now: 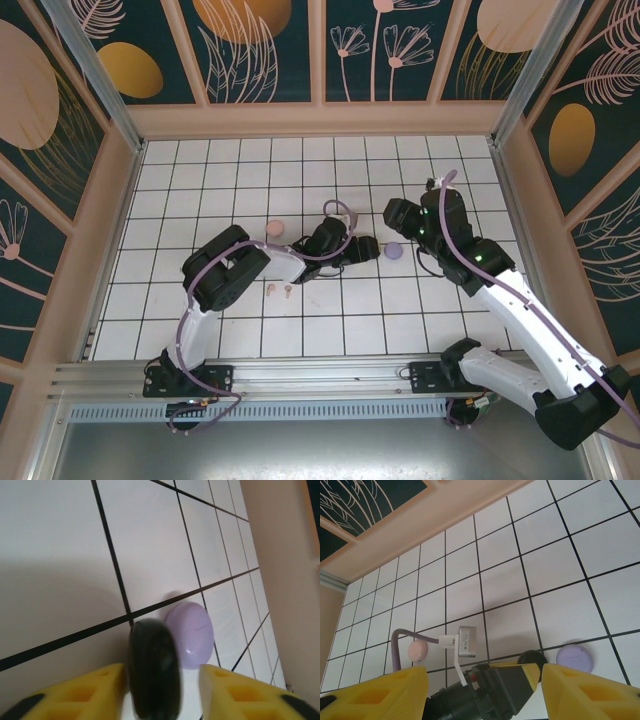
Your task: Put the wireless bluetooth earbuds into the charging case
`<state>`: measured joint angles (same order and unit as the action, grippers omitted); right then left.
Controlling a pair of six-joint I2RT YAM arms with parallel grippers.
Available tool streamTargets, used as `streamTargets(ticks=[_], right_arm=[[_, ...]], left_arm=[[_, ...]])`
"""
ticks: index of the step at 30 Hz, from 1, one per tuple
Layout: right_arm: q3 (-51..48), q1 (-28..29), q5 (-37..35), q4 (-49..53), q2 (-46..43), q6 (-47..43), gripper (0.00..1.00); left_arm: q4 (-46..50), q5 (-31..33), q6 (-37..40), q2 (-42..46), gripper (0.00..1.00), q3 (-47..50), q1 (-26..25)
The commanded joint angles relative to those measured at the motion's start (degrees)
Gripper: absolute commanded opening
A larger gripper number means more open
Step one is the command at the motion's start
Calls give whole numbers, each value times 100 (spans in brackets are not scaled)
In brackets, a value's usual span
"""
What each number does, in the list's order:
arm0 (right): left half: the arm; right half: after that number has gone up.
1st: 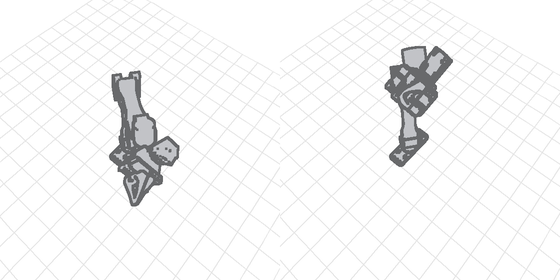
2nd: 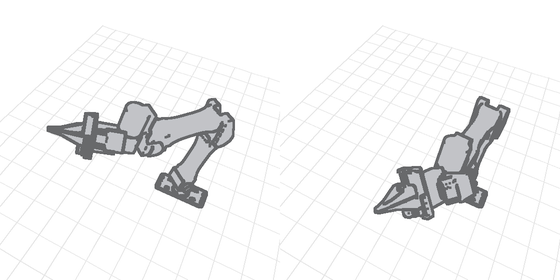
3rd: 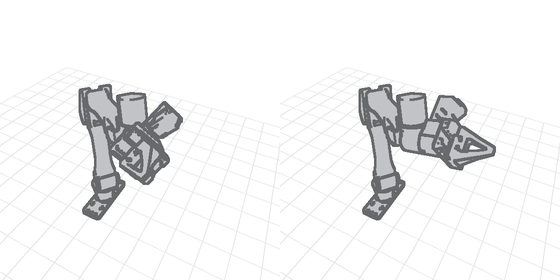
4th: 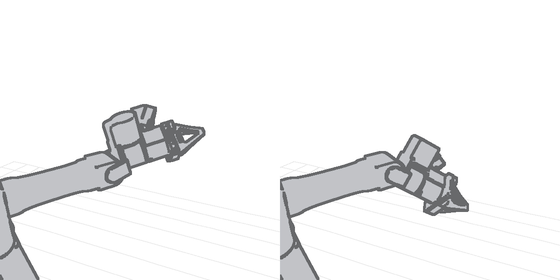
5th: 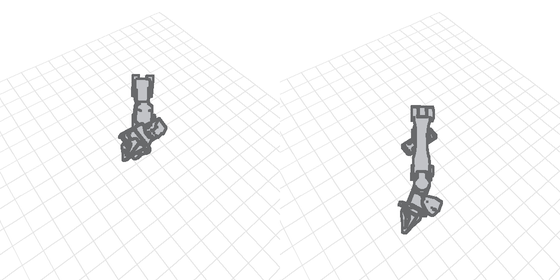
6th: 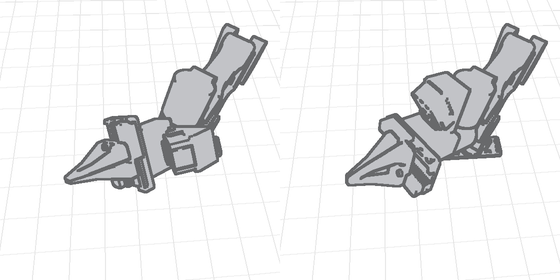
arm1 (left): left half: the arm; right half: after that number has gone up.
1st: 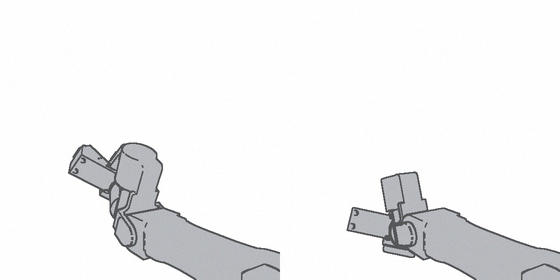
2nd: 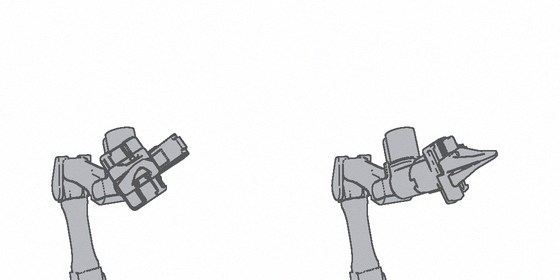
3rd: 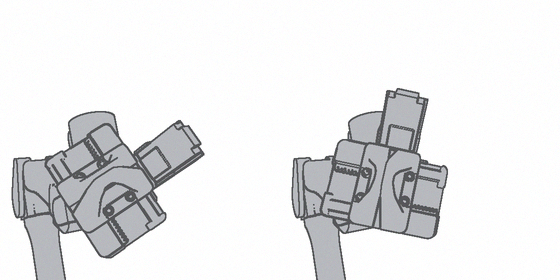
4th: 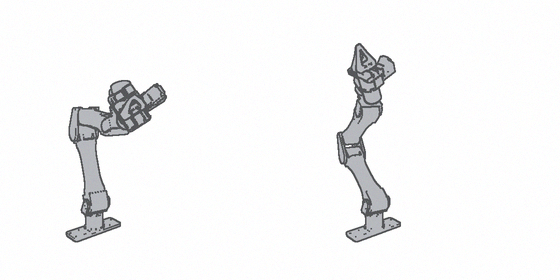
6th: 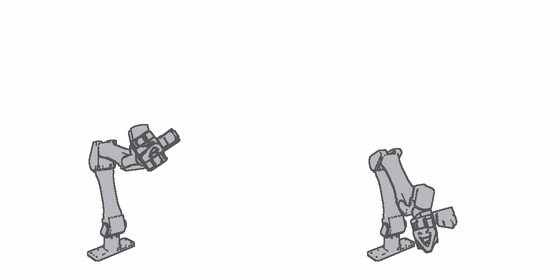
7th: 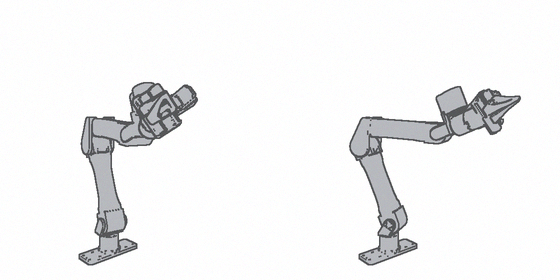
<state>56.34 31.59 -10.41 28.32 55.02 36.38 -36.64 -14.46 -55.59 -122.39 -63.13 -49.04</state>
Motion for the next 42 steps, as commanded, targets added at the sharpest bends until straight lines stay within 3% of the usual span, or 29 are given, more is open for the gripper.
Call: streamTargets(ticks=[1,5,14,16,18,19,24,28,33,39,42], right_arm=[[260,5,62,-196,38,-90,63],[362,5,75,-157,85,-113,63],[404,7,65,-99,157,-166,66],[370,6,58,-111,184,-175,66],[311,-112,82,-141,239,-192,67],[285,-144,97,-153,262,-199,67],[157,-145,195,-242,447,-232,68],[143,-137,437,-326,762,-284,68],[78,-57,591,-477,1160,-233,68],[24,123,686,-710,1572,-74,68],[4,205,725,-815,1749,-36,68]], left_arm=[[356,216,134,94,59,-15,-2],[746,513,455,429,63,29,-1],[1650,1838,1712,1638,73,109,24],[1747,2182,2032,1949,86,138,32],[1750,2505,2324,2276,88,214,73],[1713,2638,2428,2381,99,266,103],[1802,3629,2689,2990,99,335,268],[2242,4803,2485,3169,99,323,393],[2459,4182,2414,3317,99,431,1077],[2789,4279,2535,3225,94,413,1607],[3633,3383,2334,2890,97,-58,2045]])
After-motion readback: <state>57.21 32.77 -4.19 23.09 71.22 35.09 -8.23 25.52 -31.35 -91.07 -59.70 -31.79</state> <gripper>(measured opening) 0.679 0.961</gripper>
